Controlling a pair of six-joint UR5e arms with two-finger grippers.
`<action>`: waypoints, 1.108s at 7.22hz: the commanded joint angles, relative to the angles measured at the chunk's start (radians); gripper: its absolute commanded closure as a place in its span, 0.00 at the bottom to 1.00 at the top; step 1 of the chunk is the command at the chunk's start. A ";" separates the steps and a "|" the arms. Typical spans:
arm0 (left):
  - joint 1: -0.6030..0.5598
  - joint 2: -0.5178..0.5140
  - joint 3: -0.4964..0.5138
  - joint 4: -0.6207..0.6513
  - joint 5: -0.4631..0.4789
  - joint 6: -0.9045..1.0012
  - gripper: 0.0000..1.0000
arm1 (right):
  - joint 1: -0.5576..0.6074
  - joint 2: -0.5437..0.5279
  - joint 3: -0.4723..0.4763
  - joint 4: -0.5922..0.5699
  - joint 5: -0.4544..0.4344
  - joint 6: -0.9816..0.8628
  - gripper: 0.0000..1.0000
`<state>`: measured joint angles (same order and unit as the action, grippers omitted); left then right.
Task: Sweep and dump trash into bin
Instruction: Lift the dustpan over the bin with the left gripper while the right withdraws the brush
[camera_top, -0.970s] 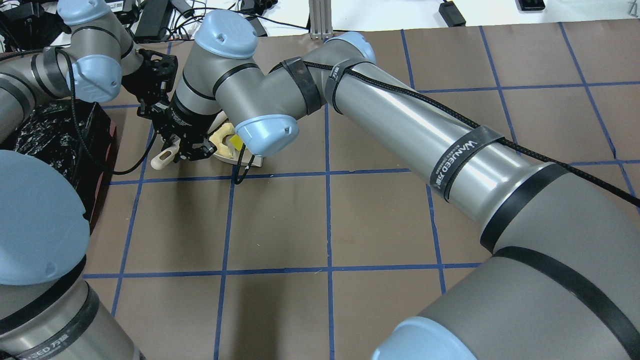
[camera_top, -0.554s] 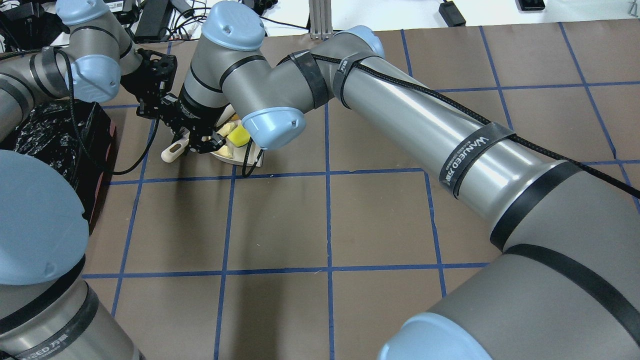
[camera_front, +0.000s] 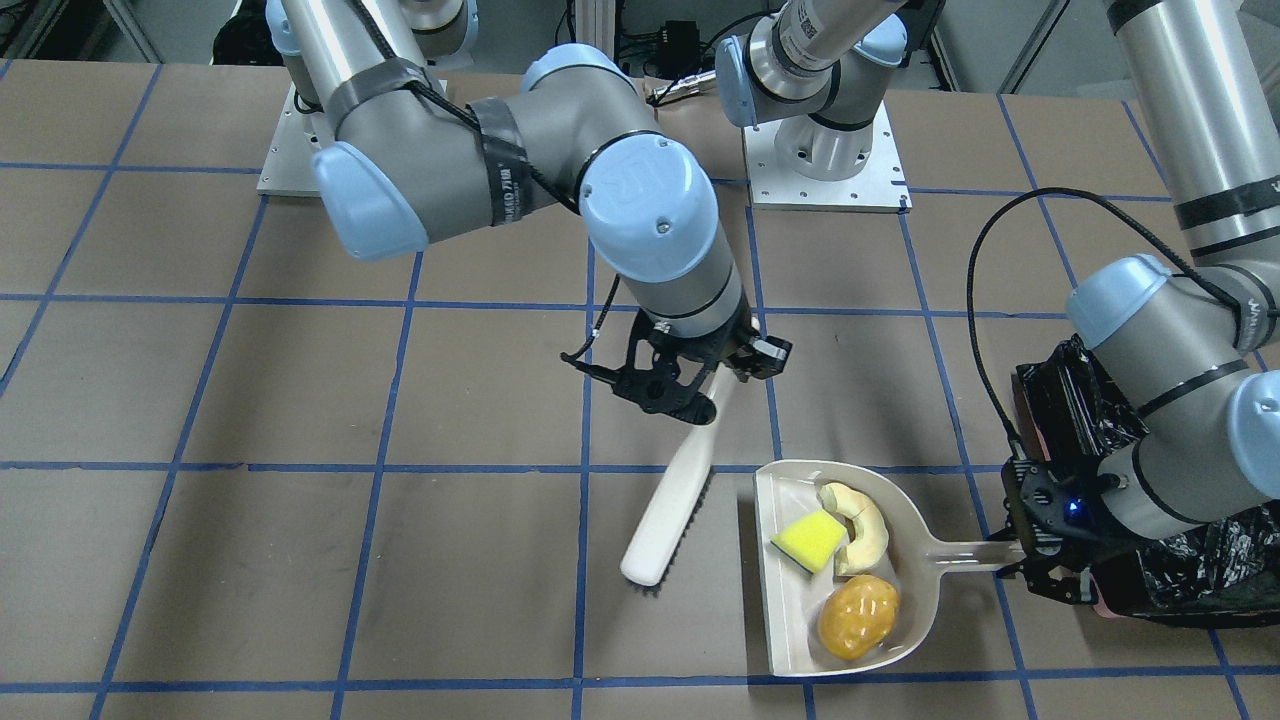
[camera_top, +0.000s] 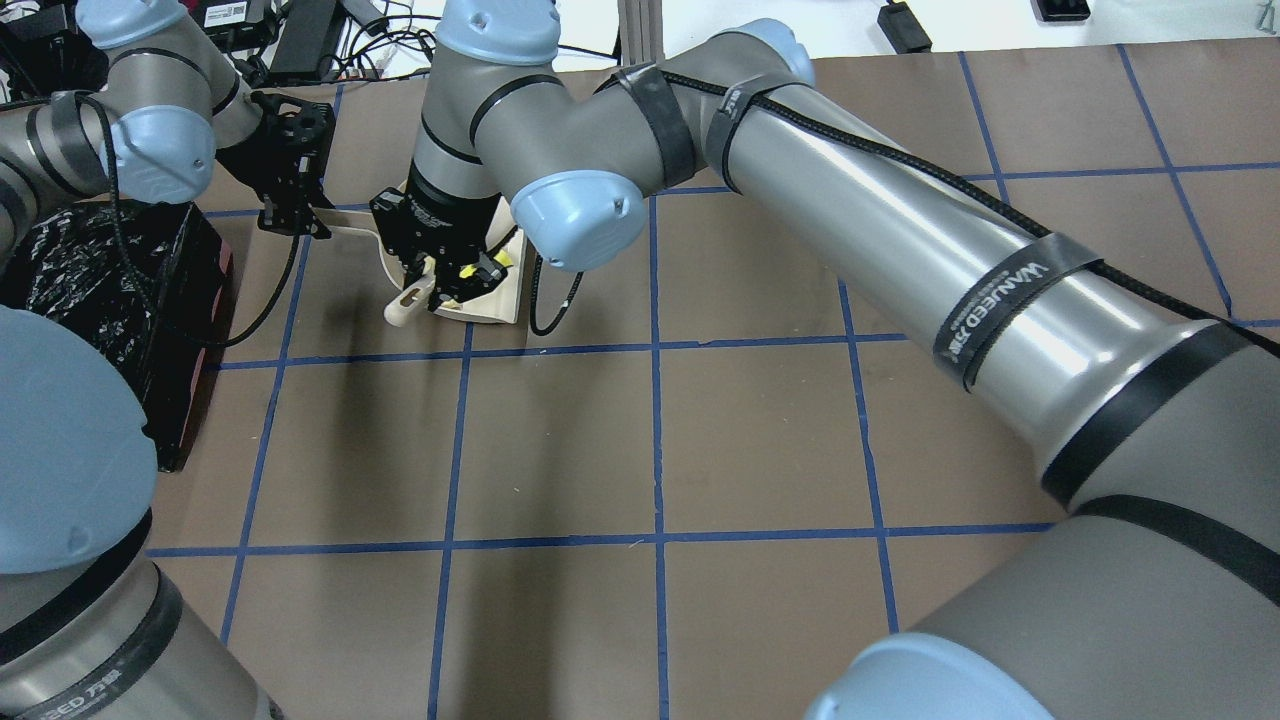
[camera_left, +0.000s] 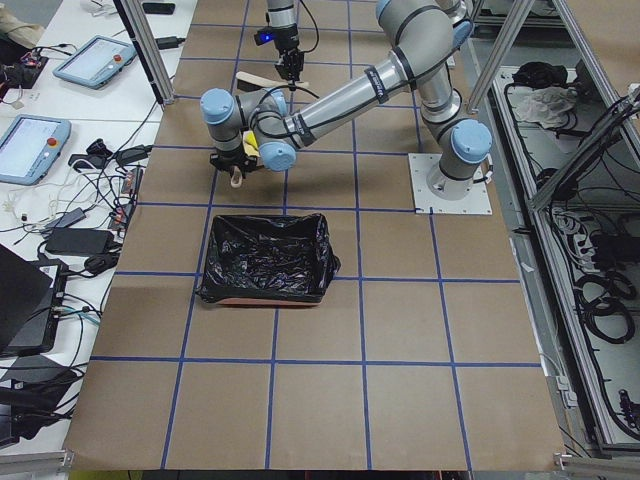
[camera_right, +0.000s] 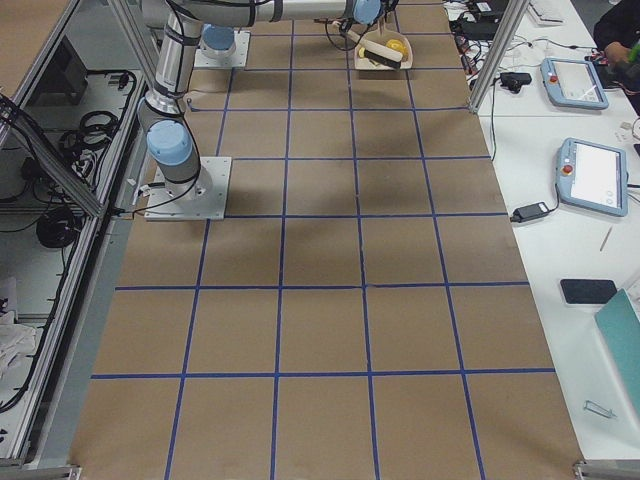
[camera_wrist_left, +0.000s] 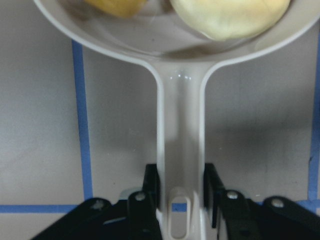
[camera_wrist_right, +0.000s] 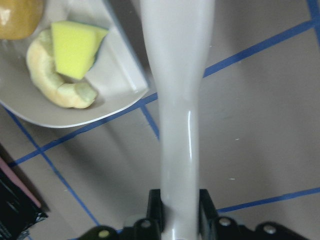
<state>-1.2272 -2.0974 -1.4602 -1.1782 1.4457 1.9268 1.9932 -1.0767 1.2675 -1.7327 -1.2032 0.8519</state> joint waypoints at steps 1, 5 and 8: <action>0.072 0.052 0.000 -0.088 0.001 0.134 0.99 | -0.155 -0.090 0.053 0.177 -0.119 -0.295 1.00; 0.331 0.140 0.085 -0.299 0.069 0.527 1.00 | -0.408 -0.158 0.200 0.191 -0.369 -0.746 1.00; 0.422 0.161 0.277 -0.469 0.131 0.706 1.00 | -0.635 -0.195 0.280 0.136 -0.452 -1.027 1.00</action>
<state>-0.8329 -1.9446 -1.2575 -1.5974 1.5447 2.5545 1.4511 -1.2507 1.5093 -1.5580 -1.6336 -0.0463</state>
